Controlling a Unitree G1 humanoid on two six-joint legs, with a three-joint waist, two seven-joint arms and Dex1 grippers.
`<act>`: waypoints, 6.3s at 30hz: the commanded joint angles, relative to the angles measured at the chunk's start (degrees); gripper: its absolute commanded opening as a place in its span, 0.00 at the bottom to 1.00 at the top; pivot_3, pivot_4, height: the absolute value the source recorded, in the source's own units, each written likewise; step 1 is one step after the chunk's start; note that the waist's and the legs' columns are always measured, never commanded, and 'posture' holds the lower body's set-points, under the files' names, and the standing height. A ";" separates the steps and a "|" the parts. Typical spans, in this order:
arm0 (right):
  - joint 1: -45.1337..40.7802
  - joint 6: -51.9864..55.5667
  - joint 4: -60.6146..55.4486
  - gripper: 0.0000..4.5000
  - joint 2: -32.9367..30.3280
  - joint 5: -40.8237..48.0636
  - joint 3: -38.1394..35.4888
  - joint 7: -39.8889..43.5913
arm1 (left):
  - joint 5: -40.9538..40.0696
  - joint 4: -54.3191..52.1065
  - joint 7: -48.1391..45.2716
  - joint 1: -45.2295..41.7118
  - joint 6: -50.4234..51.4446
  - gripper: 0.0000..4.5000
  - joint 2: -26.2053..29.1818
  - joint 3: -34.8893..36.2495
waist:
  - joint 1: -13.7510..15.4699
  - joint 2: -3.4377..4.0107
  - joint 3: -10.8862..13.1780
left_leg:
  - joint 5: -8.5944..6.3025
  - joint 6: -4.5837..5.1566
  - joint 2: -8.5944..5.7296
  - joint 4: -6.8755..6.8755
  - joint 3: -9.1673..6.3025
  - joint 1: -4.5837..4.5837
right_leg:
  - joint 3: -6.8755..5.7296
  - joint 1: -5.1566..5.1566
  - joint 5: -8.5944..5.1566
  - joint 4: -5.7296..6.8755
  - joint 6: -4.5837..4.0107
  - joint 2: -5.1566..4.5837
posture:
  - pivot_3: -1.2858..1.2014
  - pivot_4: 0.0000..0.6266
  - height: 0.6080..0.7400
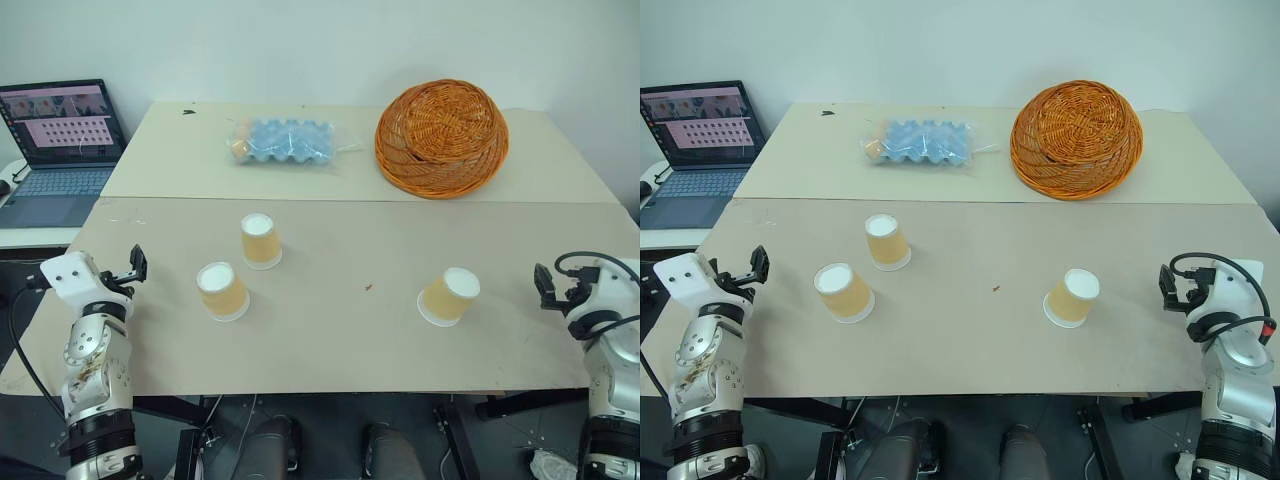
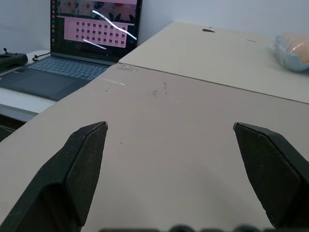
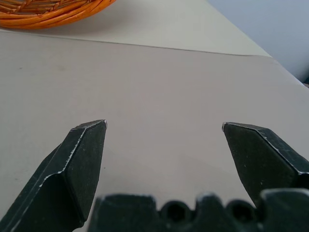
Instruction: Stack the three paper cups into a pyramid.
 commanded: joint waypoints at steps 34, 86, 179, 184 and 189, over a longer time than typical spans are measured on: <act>-5.45 29.75 -49.26 1.00 -22.83 44.45 12.46 38.84 | -23.90 -33.07 -26.94 5.27 30.19 0.99 22.15 -3.72 | 0.47 0.07 0.04 | -0.13 -0.05 0.13 -0.02 -0.07 -0.05 | -0.02 -0.29 -0.06 -0.09 -0.11 -0.18 | 0.52 0.24 0.90; -7.93 30.46 -51.06 1.00 -20.15 42.23 14.43 30.82 | -9.04 -30.37 -36.66 0.34 23.58 0.56 19.58 -20.76 | 0.63 0.06 0.04 | -0.11 -0.03 0.11 -0.01 -0.03 -0.11 | -0.02 -0.46 -0.05 -0.03 -0.15 -0.20 | 0.52 0.24 0.90; 7.52 26.89 -49.10 1.00 -20.76 31.46 -0.28 26.82 | 14.63 -31.45 -9.51 -10.33 28.07 0.98 -9.68 -24.50 | 1.89 -0.02 0.07 | -0.15 0.93 0.00 0.91 -0.14 -0.35 | -0.02 0.13 0.08 0.00 0.21 -0.06 | 0.52 0.24 0.90; 7.75 26.58 -49.11 1.00 -20.30 30.70 -0.20 26.98 | 13.69 -27.17 -9.92 -10.60 26.45 0.98 -7.19 -21.93 | 1.81 -0.02 0.07 | -0.15 0.93 0.00 0.92 -0.13 -0.34 | -0.02 0.11 0.08 -0.01 0.21 -0.06 | 0.52 0.24 0.90; 6.89 26.78 -50.00 1.00 -19.88 31.23 -0.10 26.65 | 12.61 -22.46 -10.92 -10.20 24.53 0.98 -6.52 -21.30 | 1.86 -0.02 0.07 | -0.16 0.93 -0.01 0.91 -0.13 -0.34 | -0.03 0.06 0.08 -0.04 0.21 -0.06 | 0.52 0.24 0.90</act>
